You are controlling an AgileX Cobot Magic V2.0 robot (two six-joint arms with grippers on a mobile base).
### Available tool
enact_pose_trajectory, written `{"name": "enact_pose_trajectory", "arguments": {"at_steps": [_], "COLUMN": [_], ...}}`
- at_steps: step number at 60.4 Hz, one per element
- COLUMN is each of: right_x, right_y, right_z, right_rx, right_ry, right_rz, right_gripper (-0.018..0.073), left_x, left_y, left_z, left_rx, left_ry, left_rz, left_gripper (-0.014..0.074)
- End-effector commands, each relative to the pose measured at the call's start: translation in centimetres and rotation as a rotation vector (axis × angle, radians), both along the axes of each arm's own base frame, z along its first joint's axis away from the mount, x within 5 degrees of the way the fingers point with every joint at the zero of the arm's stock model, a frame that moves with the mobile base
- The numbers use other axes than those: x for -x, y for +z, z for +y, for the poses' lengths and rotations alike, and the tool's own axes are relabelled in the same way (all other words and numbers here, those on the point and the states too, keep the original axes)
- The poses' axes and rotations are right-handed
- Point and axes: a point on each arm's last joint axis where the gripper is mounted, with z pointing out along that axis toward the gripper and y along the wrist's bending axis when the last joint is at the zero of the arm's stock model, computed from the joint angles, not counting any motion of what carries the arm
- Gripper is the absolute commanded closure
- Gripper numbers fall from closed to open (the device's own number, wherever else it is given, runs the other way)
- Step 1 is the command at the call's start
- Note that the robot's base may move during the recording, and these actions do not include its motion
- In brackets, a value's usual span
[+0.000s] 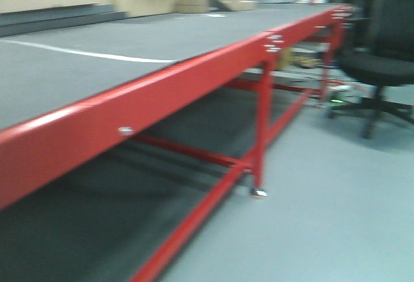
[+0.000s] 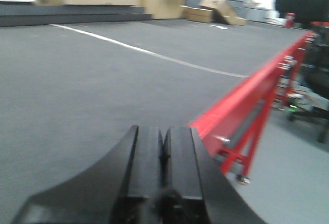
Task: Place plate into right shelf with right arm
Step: 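Drive the base away from the table holding the plate in the right gripper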
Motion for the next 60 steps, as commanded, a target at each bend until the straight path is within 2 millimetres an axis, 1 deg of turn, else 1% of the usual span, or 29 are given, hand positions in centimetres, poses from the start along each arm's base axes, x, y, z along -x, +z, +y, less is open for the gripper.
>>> {"name": "enact_pose_trajectory", "arguments": {"at_steps": [1, 60], "right_x": [0.40, 0.39], "right_y": [1.76, 1.72], "right_z": [0.01, 0.01], "right_rx": [-0.029, -0.027], "right_ry": [0.019, 0.018], "right_rz": [-0.121, -0.117], "right_gripper": [0.0496, 0.0496], "left_x": [0.14, 0.12], "left_y": [0.61, 0.60], "left_z": [0.00, 0.00], "left_rx": [0.009, 0.009], "left_ry": [-0.001, -0.001], "left_rz": [-0.092, -0.090], "left_gripper": [0.0643, 0.0643]}}
